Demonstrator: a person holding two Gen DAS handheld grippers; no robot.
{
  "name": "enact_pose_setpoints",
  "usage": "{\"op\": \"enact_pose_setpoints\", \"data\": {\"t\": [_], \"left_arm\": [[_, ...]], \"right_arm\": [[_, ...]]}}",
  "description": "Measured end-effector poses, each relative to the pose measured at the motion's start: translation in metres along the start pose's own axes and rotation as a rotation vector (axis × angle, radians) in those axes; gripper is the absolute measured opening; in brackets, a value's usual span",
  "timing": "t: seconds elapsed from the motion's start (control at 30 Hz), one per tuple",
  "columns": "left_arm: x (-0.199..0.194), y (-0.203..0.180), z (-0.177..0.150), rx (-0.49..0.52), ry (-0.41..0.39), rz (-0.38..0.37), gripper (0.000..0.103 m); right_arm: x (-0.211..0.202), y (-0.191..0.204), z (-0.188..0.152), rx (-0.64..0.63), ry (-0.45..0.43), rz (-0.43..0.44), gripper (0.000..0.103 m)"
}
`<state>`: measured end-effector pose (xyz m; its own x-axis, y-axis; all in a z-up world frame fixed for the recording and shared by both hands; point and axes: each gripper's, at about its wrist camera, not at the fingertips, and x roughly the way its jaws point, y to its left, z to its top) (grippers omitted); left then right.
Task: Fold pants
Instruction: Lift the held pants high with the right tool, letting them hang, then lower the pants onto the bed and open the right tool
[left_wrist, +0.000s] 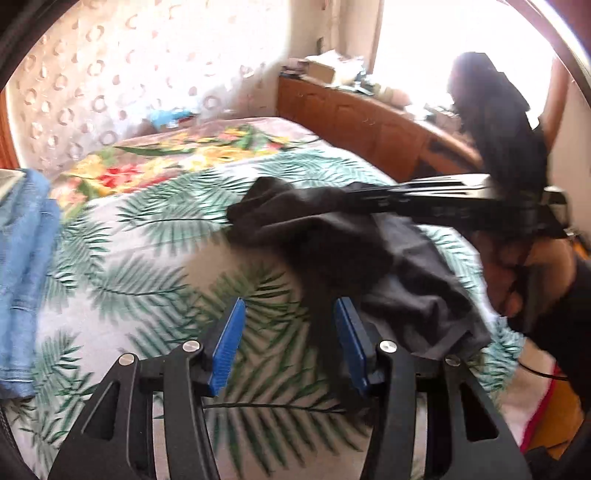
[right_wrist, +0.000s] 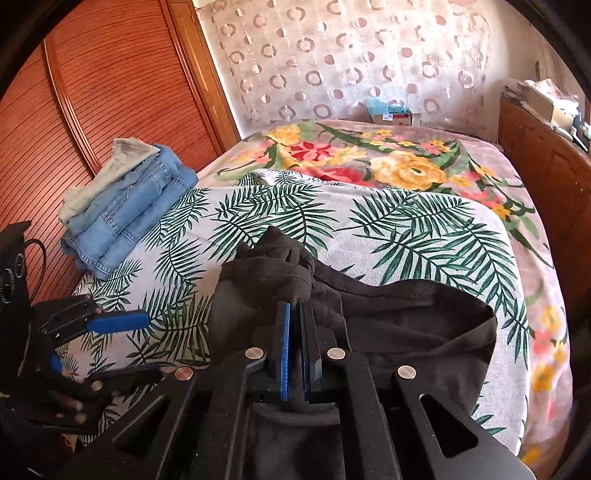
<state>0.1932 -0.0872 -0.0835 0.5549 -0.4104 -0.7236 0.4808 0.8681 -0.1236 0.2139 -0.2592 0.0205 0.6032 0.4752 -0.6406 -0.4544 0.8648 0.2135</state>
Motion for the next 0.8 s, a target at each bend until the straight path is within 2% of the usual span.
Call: {"op": "enact_pose_setpoints", "data": {"t": [0.23, 0.3, 0.4, 0.63, 0.73, 0.8], "left_arm": [[0.038, -0.011, -0.008, 0.044, 0.122, 0.045, 0.052], [0.041, -0.008, -0.010, 0.052, 0.127, 0.075, 0.052], [0.040, -0.008, -0.010, 0.053, 0.131, 0.074, 0.052], [0.038, -0.011, -0.015, 0.057, 0.129, 0.076, 0.052], [0.037, -0.006, -0.013, 0.047, 0.130, 0.070, 0.052], [0.034, -0.005, -0.013, 0.046, 0.131, 0.071, 0.052]], "right_arm": [[-0.003, -0.006, 0.000, 0.016, -0.007, 0.005, 0.005], [-0.008, -0.009, -0.001, 0.013, -0.014, 0.003, 0.005], [-0.018, -0.017, -0.001, 0.019, -0.032, -0.014, 0.004], [-0.070, -0.063, -0.003, 0.098, -0.124, -0.125, 0.004], [-0.081, -0.087, -0.011, 0.139, -0.111, -0.180, 0.004], [-0.071, -0.101, -0.019, 0.163, -0.036, -0.188, 0.004]]}}
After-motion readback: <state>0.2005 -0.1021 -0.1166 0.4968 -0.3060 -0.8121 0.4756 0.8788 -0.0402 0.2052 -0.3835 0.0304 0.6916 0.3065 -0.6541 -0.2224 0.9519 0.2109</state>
